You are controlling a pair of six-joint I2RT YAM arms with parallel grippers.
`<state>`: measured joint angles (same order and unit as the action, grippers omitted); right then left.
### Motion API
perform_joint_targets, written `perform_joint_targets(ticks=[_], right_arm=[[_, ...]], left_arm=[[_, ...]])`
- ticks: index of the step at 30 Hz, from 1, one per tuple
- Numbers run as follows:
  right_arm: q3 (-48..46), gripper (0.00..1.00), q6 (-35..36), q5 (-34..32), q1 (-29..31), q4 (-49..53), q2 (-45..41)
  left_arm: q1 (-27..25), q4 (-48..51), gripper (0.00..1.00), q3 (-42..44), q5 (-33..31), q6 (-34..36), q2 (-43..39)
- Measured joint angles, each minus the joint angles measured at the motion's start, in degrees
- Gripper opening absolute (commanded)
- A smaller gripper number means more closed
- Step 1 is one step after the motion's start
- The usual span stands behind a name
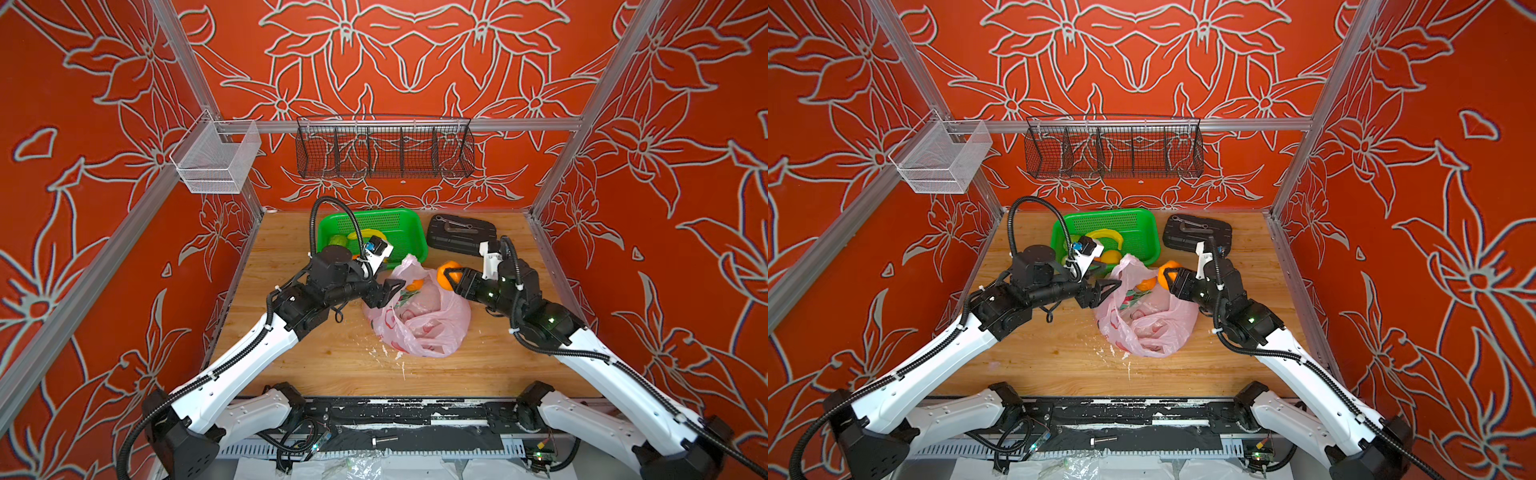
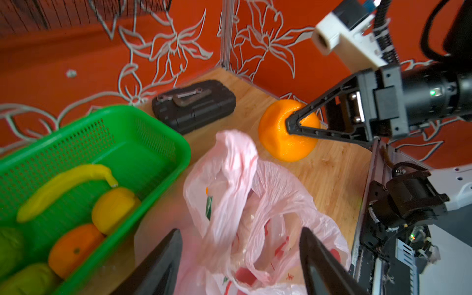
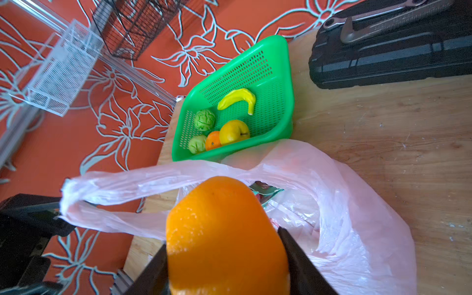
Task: Untie the knot of the plastic bag and take out the fruit
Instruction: 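Lift the orange out with the right gripper and pass it to the left gripper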
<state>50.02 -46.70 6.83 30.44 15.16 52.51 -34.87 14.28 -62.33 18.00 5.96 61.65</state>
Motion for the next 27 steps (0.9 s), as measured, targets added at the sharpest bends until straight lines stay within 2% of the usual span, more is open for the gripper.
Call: perform_joint_targets(ticks=[10, 14, 18, 27], right_arm=[[0.5, 0.48, -10.8, 14.8, -7.5, -4.4, 0.3], [0.5, 0.47, -14.2, 19.4, -8.3, -7.2, 0.3], [0.5, 0.47, -16.5, 22.7, -8.3, -9.7, 0.3], [0.5, 0.47, -19.4, 26.7, -8.3, -14.7, 0.2]], left_arm=[[-4.2, -6.6, 0.84, -5.9, 4.0, 17.4, 5.4], [-5.4, -7.5, 0.95, -8.4, 5.6, 23.5, 9.7], [-5.9, -8.0, 1.0, -11.2, 6.4, 26.7, 13.7], [-7.2, -8.9, 0.98, -15.1, 6.7, 31.1, 19.9]])
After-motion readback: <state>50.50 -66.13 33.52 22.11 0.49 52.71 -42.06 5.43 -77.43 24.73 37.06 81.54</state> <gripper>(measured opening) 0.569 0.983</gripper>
